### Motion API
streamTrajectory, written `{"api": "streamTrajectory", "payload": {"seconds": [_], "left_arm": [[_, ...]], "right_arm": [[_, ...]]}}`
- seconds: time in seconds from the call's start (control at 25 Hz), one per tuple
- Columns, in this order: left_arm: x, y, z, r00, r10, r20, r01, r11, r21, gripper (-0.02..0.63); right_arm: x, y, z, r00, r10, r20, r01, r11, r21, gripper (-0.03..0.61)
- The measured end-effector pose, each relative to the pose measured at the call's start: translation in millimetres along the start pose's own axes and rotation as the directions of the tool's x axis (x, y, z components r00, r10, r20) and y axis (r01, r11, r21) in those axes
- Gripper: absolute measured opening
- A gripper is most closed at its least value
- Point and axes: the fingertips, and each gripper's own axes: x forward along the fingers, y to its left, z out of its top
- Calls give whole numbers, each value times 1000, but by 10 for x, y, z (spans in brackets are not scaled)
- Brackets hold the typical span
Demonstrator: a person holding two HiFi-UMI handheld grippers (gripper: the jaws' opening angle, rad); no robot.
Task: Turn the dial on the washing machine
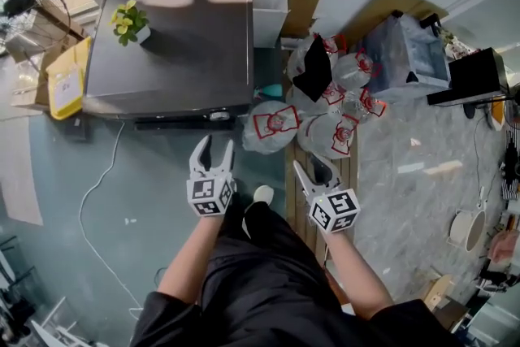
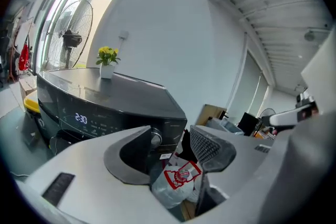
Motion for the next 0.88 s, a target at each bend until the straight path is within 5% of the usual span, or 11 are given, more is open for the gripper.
{"api": "streamTrajectory", "payload": {"seconds": [0.2, 0.4, 0.52, 0.88], "left_arm": [[-529, -171, 354, 995, -89, 54, 89, 996, -6, 107], [-874, -433, 757, 982, -179, 60, 174, 982, 74, 25], [-953, -485, 1070, 979, -190, 68, 178, 972, 154, 12], [-1143, -382, 1917, 969, -181, 169, 134, 958, 255, 8]], "right_arm": [[-69, 180, 315, 999, -9, 39, 10, 1000, -14, 123], [-156, 371, 609, 995, -47, 88, 49, 999, -16, 75], [-223, 474, 894, 985, -71, 155, 77, 997, -28, 15], [-153, 747, 1595, 962, -89, 258, 125, 984, -129, 8]]}}
